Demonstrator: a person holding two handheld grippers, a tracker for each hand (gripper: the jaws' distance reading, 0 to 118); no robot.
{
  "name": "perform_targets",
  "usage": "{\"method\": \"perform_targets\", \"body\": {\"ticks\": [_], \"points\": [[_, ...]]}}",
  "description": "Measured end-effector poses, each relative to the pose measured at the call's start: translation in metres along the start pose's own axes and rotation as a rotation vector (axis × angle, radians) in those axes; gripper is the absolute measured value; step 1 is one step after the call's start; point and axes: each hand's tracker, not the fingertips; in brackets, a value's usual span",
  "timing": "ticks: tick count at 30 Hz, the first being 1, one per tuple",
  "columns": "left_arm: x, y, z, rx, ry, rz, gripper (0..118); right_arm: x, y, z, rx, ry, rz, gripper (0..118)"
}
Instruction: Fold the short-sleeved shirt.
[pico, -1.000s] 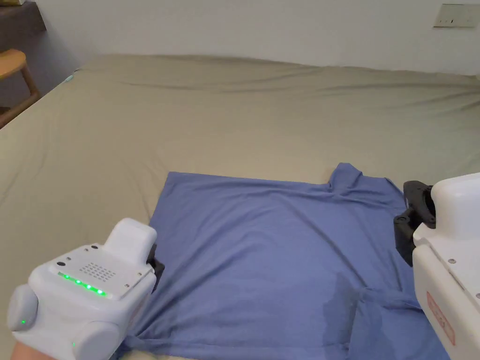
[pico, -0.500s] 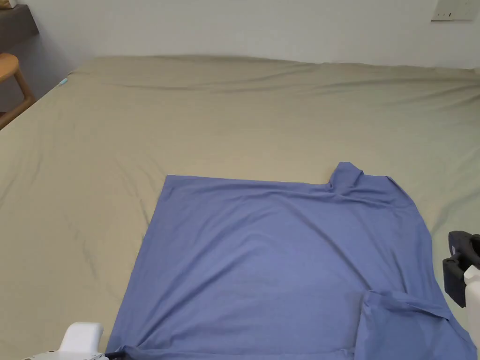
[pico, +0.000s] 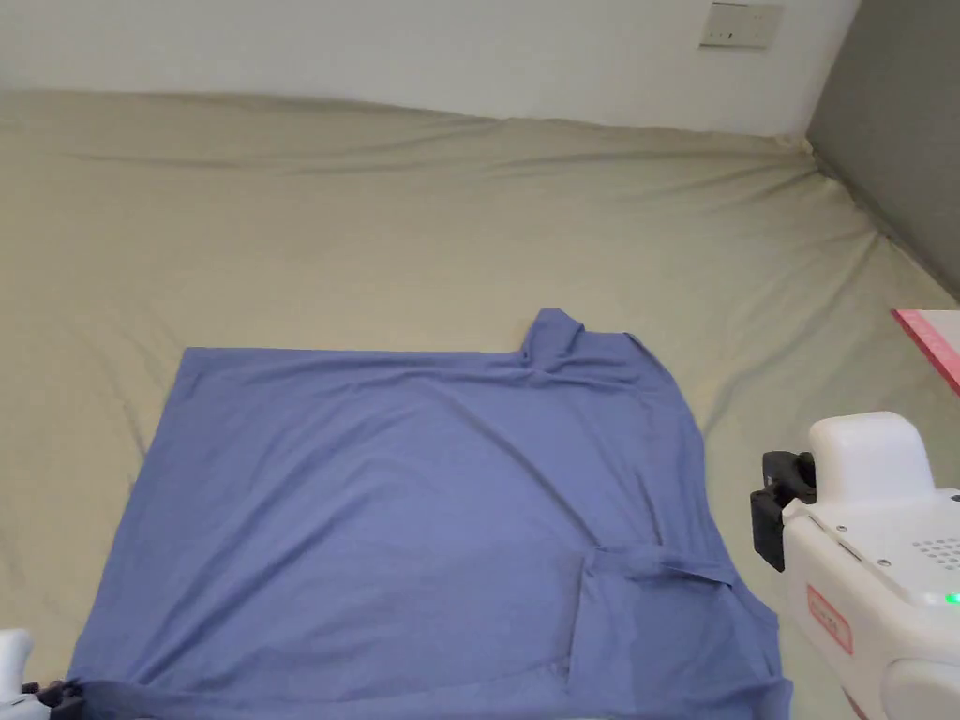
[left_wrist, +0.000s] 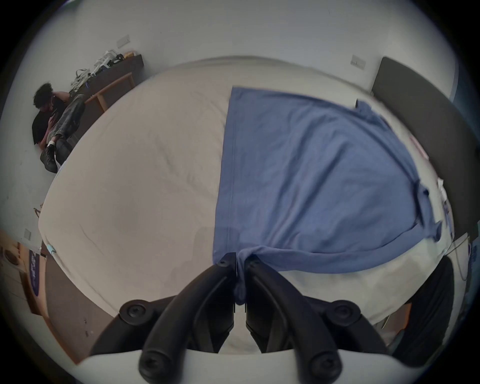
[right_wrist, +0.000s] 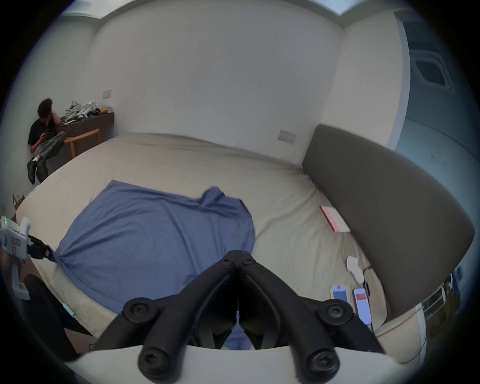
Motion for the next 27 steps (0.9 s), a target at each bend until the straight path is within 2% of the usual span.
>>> {"method": "perform_targets", "body": {"ticks": [1, 3, 4, 8, 11, 16, 18, 21, 24, 25, 26, 27], "points": [[0.003, 0.002, 0.008, 0.015, -0.009, 0.010, 4, 0.005, -0.005, -0.005, -0.027, 0.005, -0.017, 21], [0.006, 0.005, 0.022, 0.053, -0.011, 0.027, 4, 0.018, -0.024, -0.020, -0.092, 0.014, -0.072, 77], [0.008, 0.007, 0.028, 0.068, -0.009, 0.033, 4, 0.024, -0.037, -0.032, -0.176, 0.026, -0.080, 92], [0.013, 0.009, 0.038, 0.100, 0.015, 0.059, 4, 0.031, -0.101, -0.071, -0.449, 0.064, -0.033, 92], [0.013, 0.007, 0.035, 0.085, 0.024, 0.056, 4, 0.029, -0.142, -0.089, -0.583, 0.072, -0.034, 92], [0.014, 0.002, 0.029, 0.044, 0.045, 0.041, 4, 0.026, -0.167, -0.104, -0.606, 0.099, -0.072, 92], [0.013, 0.002, 0.027, 0.034, 0.046, 0.045, 4, 0.026, -0.167, -0.108, -0.602, 0.112, -0.080, 88], [0.014, 0.002, 0.025, 0.022, 0.054, 0.043, 4, 0.022, -0.164, -0.116, -0.593, 0.130, -0.063, 71], [0.017, 0.003, 0.022, 0.011, 0.066, 0.033, 4, 0.017, -0.160, -0.125, -0.586, 0.208, -0.016, 17], [0.018, 0.004, 0.020, 0.006, 0.065, 0.032, 4, 0.014, -0.160, -0.128, -0.591, 0.246, -0.010, 11], [0.019, 0.004, 0.019, 0.004, 0.066, 0.031, 4, 0.011, -0.160, -0.131, -0.591, 0.253, 0.004, 10], [0.020, 0.004, 0.017, -0.002, 0.071, 0.026, 4, 0.008, -0.159, -0.133, -0.611, 0.216, 0.057, 10]]}}
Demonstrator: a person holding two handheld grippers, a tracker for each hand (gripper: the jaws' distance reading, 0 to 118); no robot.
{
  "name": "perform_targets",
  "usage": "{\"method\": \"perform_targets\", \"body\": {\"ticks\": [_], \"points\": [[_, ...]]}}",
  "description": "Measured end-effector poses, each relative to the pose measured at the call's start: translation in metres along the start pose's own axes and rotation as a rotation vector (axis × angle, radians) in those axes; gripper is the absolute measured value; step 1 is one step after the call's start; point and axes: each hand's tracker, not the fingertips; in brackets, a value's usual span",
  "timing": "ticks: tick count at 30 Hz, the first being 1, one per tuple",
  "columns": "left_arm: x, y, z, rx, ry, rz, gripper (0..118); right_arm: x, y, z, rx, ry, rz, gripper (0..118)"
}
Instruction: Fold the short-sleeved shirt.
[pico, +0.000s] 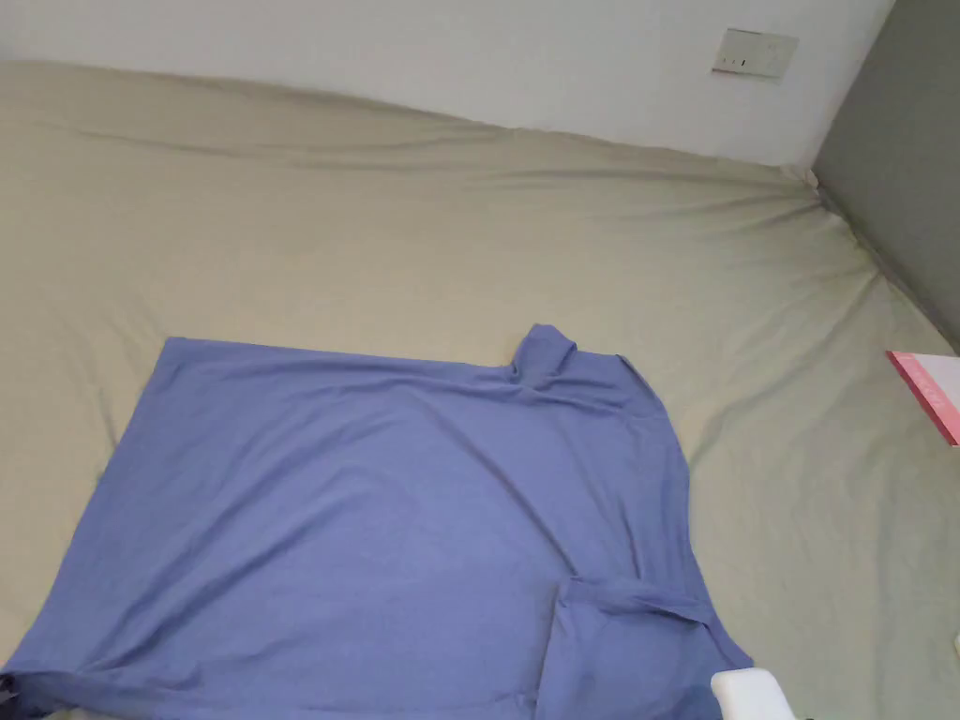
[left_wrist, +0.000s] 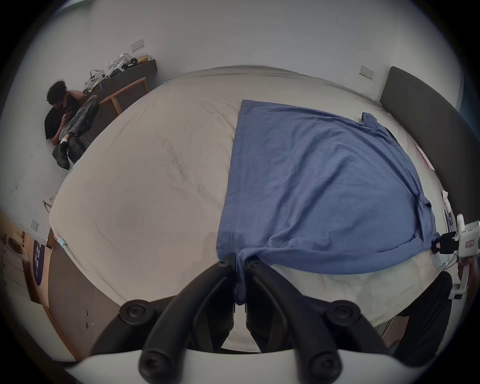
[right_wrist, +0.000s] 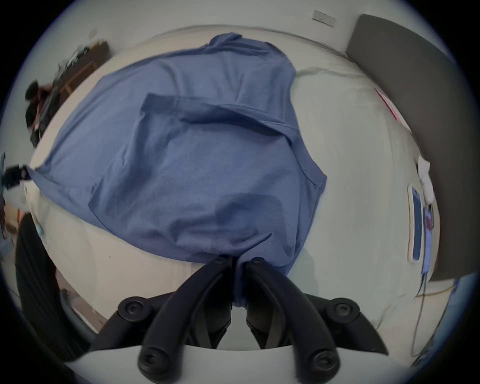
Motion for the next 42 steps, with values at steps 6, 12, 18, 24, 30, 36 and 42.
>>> {"method": "perform_targets", "body": {"ticks": [6, 12, 18, 24, 30, 36, 42], "points": [[-0.001, 0.004, 0.006, 0.047, 0.012, 0.004, 4, 0.006, 0.008, 0.041, 0.172, 0.018, -0.015, 9], [-0.005, 0.028, 0.012, 0.133, 0.001, 0.041, 4, 0.027, 0.032, 0.087, 0.333, 0.107, -0.135, 9], [-0.007, 0.064, -0.001, 0.194, -0.007, 0.079, 4, 0.038, 0.075, 0.084, 0.357, 0.085, -0.212, 9], [0.001, 0.100, -0.045, 0.177, -0.001, 0.061, 4, 0.035, 0.127, 0.043, 0.268, 0.019, -0.204, 9], [0.008, 0.125, -0.110, 0.073, 0.021, 0.013, 4, 0.030, 0.165, -0.023, 0.137, -0.033, -0.154, 9], [0.014, 0.137, -0.157, -0.020, 0.037, -0.047, 4, 0.035, 0.176, -0.061, 0.089, -0.043, -0.180, 14], [0.013, 0.143, -0.171, -0.018, 0.127, -0.092, 48, 0.047, 0.186, -0.064, 0.154, -0.130, -0.186, 72]]}}
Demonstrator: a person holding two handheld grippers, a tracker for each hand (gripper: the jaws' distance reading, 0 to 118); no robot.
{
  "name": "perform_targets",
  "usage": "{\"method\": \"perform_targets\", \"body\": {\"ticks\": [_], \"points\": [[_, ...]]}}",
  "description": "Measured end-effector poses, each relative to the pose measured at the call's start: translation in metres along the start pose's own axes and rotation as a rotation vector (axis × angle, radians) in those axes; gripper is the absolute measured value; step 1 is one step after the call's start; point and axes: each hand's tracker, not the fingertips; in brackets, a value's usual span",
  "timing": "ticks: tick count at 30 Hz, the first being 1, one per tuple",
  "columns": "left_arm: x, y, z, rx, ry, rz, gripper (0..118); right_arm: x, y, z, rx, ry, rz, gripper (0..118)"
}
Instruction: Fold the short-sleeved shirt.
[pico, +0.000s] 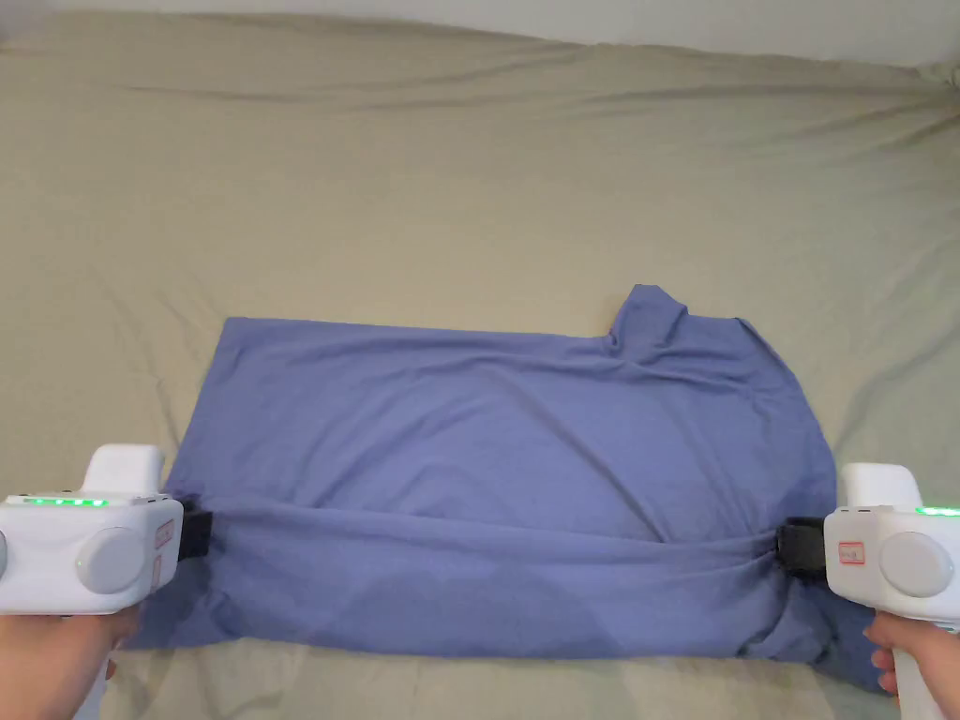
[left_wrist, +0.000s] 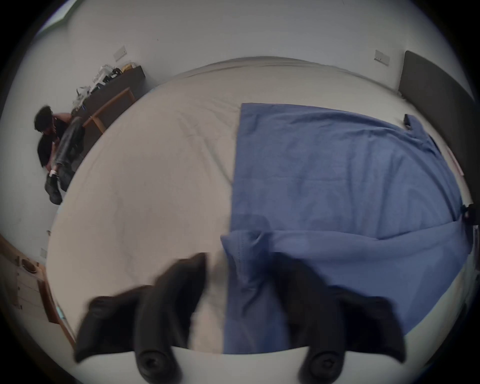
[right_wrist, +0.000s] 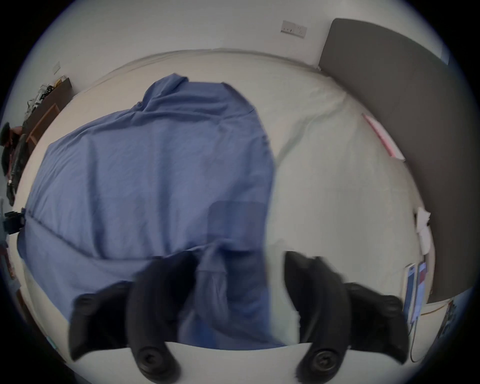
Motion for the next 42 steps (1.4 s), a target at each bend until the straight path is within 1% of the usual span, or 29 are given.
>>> {"method": "perform_targets", "body": {"ticks": [1, 2, 3, 4, 5, 7, 9, 12, 14, 16, 17, 18, 19, 20, 21, 22, 23, 24, 25, 26, 29, 33, 34, 36, 38, 39, 41, 42], "points": [[-0.004, 0.003, 0.003, 0.007, 0.011, 0.021, 81, 0.003, 0.004, 0.004, 0.001, -0.050, -0.018, 88], [-0.009, 0.007, 0.011, 0.027, 0.013, 0.066, 104, 0.007, 0.009, 0.016, 0.022, -0.078, -0.084, 91], [-0.013, 0.009, 0.023, 0.079, -0.025, 0.120, 114, 0.011, 0.012, 0.029, 0.069, -0.037, -0.140, 91], [-0.015, 0.012, 0.044, 0.140, -0.069, 0.161, 114, 0.015, 0.016, 0.045, 0.128, 0.030, -0.190, 91], [-0.016, 0.016, 0.060, 0.186, -0.098, 0.174, 114, 0.018, 0.019, 0.060, 0.178, 0.075, -0.206, 91], [-0.012, 0.024, 0.093, 0.270, -0.088, 0.141, 114, 0.011, 0.029, 0.096, 0.272, 0.067, -0.165, 91], [-0.011, 0.031, 0.136, 0.394, -0.088, 0.110, 114, -0.003, 0.033, 0.145, 0.422, 0.067, -0.101, 91], [-0.005, 0.038, 0.191, 0.518, -0.143, 0.106, 114, -0.026, 0.035, 0.210, 0.606, 0.055, -0.011, 91], [0.000, 0.038, 0.224, 0.599, -0.131, 0.117, 114, -0.043, 0.031, 0.249, 0.710, 0.042, 0.030, 91], [0.004, 0.035, 0.251, 0.679, -0.146, 0.115, 113, -0.057, 0.025, 0.277, 0.772, 0.052, 0.068, 91], [0.008, 0.033, 0.264, 0.718, -0.139, 0.111, 111, -0.060, 0.024, 0.282, 0.795, 0.058, 0.081, 89], [0.013, 0.030, 0.276, 0.727, -0.102, 0.104, 106, -0.066, 0.020, 0.292, 0.806, 0.072, 0.101, 85], [0.017, 0.029, 0.285, 0.728, -0.069, 0.100, 90, -0.072, 0.016, 0.299, 0.803, 0.076, 0.109, 75], [0.021, 0.026, 0.292, 0.730, -0.073, 0.103, 71, -0.077, 0.011, 0.304, 0.803, 0.080, 0.111, 60], [0.023, 0.022, 0.298, 0.742, -0.078, 0.108, 50, -0.081, 0.008, 0.304, 0.805, 0.091, 0.119, 37], [0.026, 0.018, 0.303, 0.759, -0.085, 0.113, 28, -0.086, 0.003, 0.306, 0.808, 0.095, 0.132, 5], [0.028, 0.014, 0.306, 0.770, -0.087, 0.108, 20, -0.093, -0.001, 0.305, 0.809, 0.083, 0.148, 2], [0.031, 0.012, 0.306, 0.777, -0.089, 0.100, 17, -0.098, -0.006, 0.304, 0.812, 0.074, 0.165, 2], [0.033, 0.009, 0.308, 0.782, -0.095, 0.087, 11, -0.100, -0.010, 0.302, 0.813, 0.055, 0.197, 2], [0.036, 0.006, 0.308, 0.783, -0.097, 0.070, 1, -0.103, -0.012, 0.302, 0.805, 0.064, 0.223, 2], [0.044, 0.001, 0.305, 0.793, -0.060, 0.026, 0, -0.107, -0.020, 0.301, 0.800, 0.084, 0.222, 2], [0.047, -0.001, 0.288, 0.781, -0.079, -0.016, 0, -0.105, -0.024, 0.302, 0.793, 0.071, 0.232, 2], [0.047, -0.001, 0.279, 0.738, -0.063, -0.047, 0, -0.103, -0.024, 0.301, 0.786, 0.069, 0.231, 2], [0.045, -0.005, 0.260, 0.673, -0.070, -0.056, 0, -0.098, -0.025, 0.299, 0.770, 0.070, 0.227, 2], [0.037, -0.012, 0.232, 0.544, -0.106, -0.037, 0, -0.091, -0.029, 0.296, 0.753, 0.070, 0.217, 2], [0.032, -0.017, 0.217, 0.489, -0.121, -0.016, 0, -0.088, -0.030, 0.294, 0.743, 0.071, 0.211, 2], [0.023, -0.028, 0.181, 0.318, -0.156, 0.028, 0, -0.082, -0.033, 0.290, 0.720, 0.073, 0.199, 2], [0.020, -0.035, 0.164, 0.267, -0.155, 0.049, 0, -0.080, -0.034, 0.287, 0.711, 0.073, 0.196, 2]]}}
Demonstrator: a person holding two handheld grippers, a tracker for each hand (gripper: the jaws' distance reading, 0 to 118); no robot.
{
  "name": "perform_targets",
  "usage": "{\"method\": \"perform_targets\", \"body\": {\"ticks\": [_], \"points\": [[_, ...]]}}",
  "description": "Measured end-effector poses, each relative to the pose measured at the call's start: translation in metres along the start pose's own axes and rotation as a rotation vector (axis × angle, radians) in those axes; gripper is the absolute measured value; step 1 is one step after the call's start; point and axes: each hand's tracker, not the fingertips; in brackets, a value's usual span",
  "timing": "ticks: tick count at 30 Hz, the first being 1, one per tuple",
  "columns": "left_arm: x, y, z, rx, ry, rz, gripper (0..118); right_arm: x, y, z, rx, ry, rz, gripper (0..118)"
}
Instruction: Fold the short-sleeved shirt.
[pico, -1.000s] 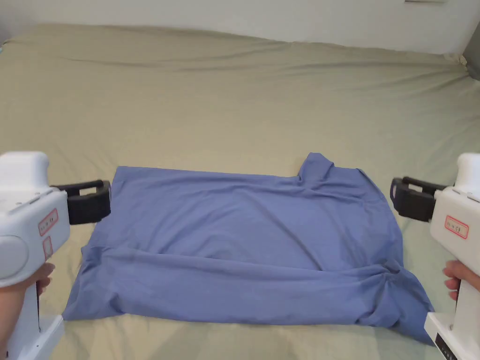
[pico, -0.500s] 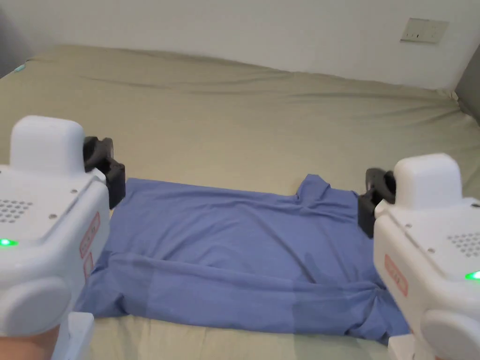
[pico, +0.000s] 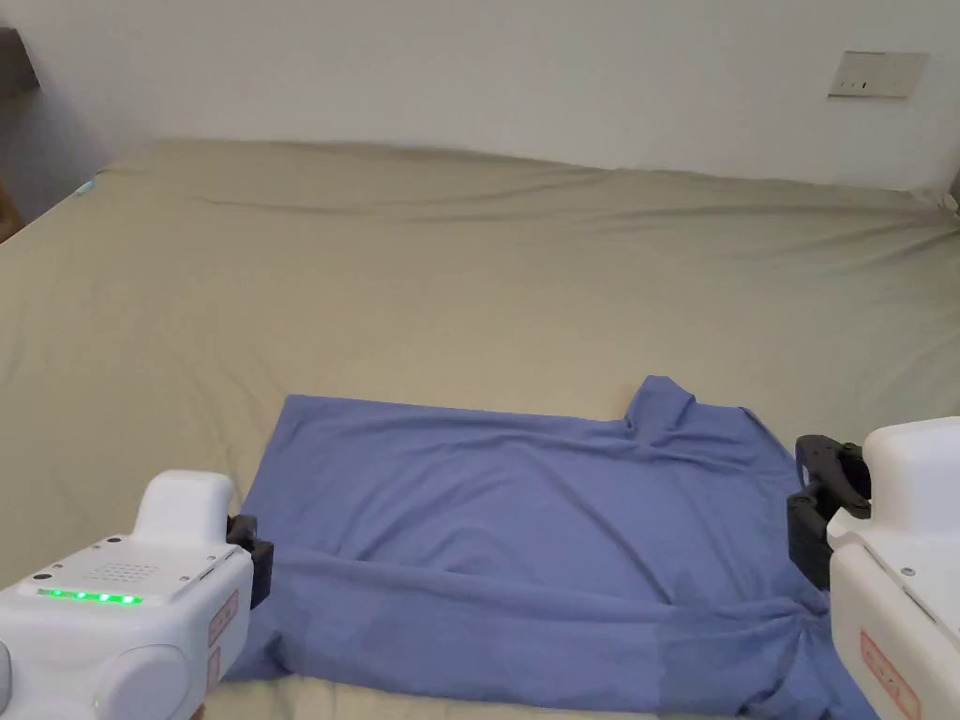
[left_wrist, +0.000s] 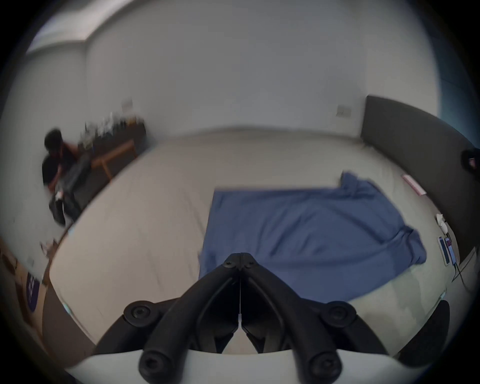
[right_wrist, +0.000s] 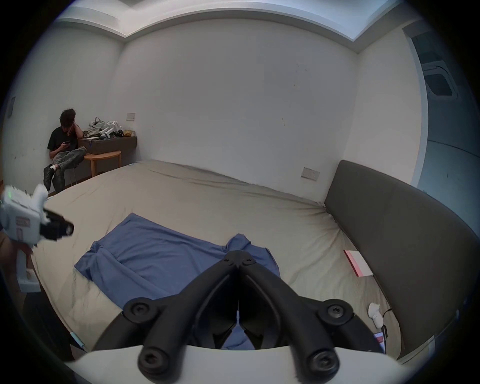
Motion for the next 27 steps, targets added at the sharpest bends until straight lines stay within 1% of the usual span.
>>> {"method": "perform_targets", "body": {"ticks": [3, 4, 6, 7, 8, 10, 13, 17, 18, 19, 20, 21, 22, 23, 24, 25, 27], "points": [[-0.018, -0.033, -0.042, -0.153, 0.033, 0.037, 0, 0.007, -0.010, -0.002, -0.031, -0.008, -0.007, 2], [-0.025, -0.042, -0.054, -0.186, 0.046, 0.065, 21, 0.010, -0.012, -0.002, -0.042, -0.014, -0.007, 2], [-0.037, -0.055, -0.075, -0.226, 0.050, 0.117, 81, 0.015, -0.016, -0.003, -0.059, -0.024, -0.007, 2], [-0.045, -0.060, -0.089, -0.266, 0.048, 0.151, 106, 0.019, -0.019, -0.003, -0.067, -0.029, -0.007, 2], [-0.051, -0.065, -0.103, -0.307, 0.072, 0.171, 108, 0.022, -0.021, -0.005, -0.078, -0.029, -0.005, 2], [-0.055, -0.069, -0.114, -0.303, 0.109, 0.173, 107, 0.028, -0.025, -0.008, -0.106, -0.044, 0.016, 2], [-0.058, -0.069, -0.126, -0.300, 0.119, 0.166, 106, 0.037, -0.031, -0.010, -0.136, -0.066, 0.040, 2], [-0.051, -0.065, -0.124, -0.314, 0.124, 0.109, 104, 0.051, -0.044, -0.020, -0.206, -0.097, 0.038, 2], [-0.046, -0.064, -0.118, -0.304, 0.118, 0.075, 96, 0.054, -0.048, -0.025, -0.244, -0.106, 0.036, 2], [-0.038, -0.063, -0.114, -0.279, 0.084, 0.024, 77, 0.058, -0.054, -0.032, -0.275, -0.116, 0.023, 2], [-0.029, -0.062, -0.110, -0.270, 0.039, -0.024, 53, 0.064, -0.062, -0.042, -0.315, -0.120, -0.012, 5], [-0.022, -0.060, -0.108, -0.270, 0.026, -0.062, 26, 0.068, -0.068, -0.049, -0.355, -0.130, -0.028, 18], [-0.014, -0.059, -0.105, -0.268, 0.061, -0.128, 6, 0.074, -0.077, -0.060, -0.419, -0.127, -0.053, 57], [-0.008, -0.058, -0.103, -0.254, 0.080, -0.176, 6, 0.081, -0.087, -0.070, -0.479, -0.128, -0.067, 86], [-0.009, -0.056, -0.098, -0.245, 0.107, -0.197, 6, 0.089, -0.101, -0.082, -0.521, -0.081, -0.121, 98], [-0.010, -0.055, -0.092, -0.232, 0.079, -0.157, 6, 0.095, -0.114, -0.091, -0.544, -0.056, -0.169, 98], [-0.016, -0.049, -0.081, -0.212, 0.075, -0.139, 6, 0.104, -0.140, -0.111, -0.640, -0.067, -0.210, 98]]}}
